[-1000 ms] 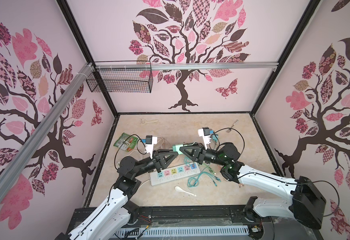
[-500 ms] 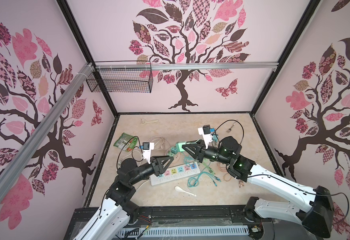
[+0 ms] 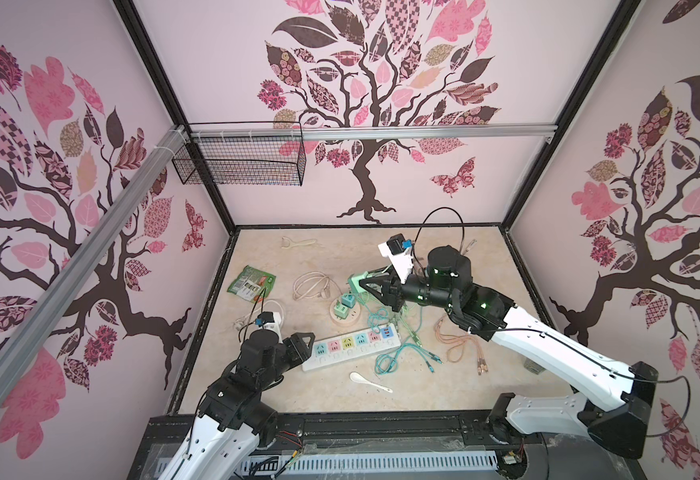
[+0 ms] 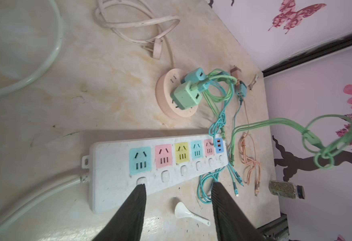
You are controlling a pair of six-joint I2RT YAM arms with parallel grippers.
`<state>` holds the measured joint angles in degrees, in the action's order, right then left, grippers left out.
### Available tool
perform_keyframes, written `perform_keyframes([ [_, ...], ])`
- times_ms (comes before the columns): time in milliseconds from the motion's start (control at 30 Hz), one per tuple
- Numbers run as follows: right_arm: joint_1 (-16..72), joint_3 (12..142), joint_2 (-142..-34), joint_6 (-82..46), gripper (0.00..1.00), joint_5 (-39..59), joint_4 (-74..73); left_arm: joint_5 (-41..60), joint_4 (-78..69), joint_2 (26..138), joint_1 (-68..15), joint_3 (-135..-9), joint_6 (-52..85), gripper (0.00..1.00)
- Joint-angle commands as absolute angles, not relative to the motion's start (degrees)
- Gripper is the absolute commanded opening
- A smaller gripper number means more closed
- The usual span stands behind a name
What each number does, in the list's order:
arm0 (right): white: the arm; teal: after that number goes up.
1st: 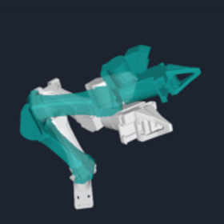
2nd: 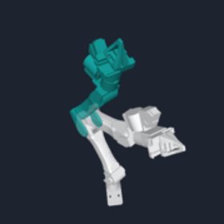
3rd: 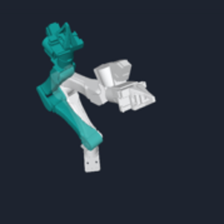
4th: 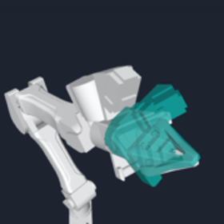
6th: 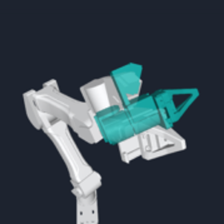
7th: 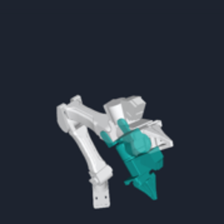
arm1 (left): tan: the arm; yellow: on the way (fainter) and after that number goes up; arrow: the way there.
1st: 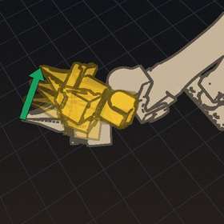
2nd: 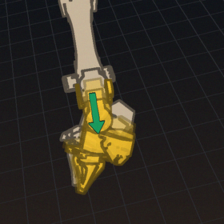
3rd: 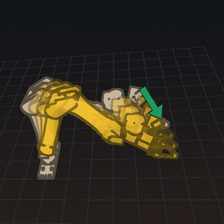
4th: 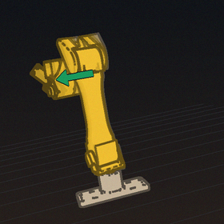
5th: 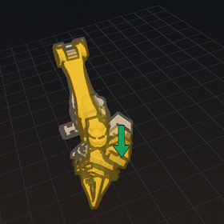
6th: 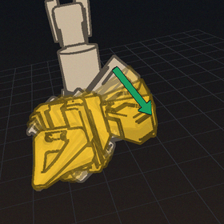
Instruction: Insert the plug
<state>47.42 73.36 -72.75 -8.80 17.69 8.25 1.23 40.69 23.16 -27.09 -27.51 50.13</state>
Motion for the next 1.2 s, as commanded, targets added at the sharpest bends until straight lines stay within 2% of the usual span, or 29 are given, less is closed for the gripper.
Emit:
perform_keyframes([
  [0,47.12,82.07,-75.44,-3.88,0.21,16.93,15.18,-2.98,46.47,23.66,-25.74,-27.58,53.42,0.55],
  [200,47.13,96.50,-80.45,-1.34,0.21,16.33,22.39,-1.71,47.79,24.49,-21.67,-28.68,53.79,0.56],
  [467,47.17,111.67,-89.41,1.04,0.21,18.58,24.28,-1.57,48.68,23.49,-21.43,-29.29,54.55,0.58],
  [733,47.19,130.81,-105.00,2.69,0.22,20.83,28.05,-1.62,51.42,18.53,-21.45,-29.03,57.44,0.59],
  [933,47.12,150.73,-118.90,4.59,0.23,21.24,33.32,-2.45,52.91,15.10,-21.43,-29.15,58.55,0.60],
  [1000,47.12,152.88,-120.90,4.78,0.23,21.27,31.77,-3.24,53.92,15.43,-21.45,-29.85,58.90,0.60],
  [1167,47.09,148.40,-122.37,3.72,0.23,23.52,26.44,-3.47,54.68,18.10,-21.47,-30.28,59.15,0.60],
])
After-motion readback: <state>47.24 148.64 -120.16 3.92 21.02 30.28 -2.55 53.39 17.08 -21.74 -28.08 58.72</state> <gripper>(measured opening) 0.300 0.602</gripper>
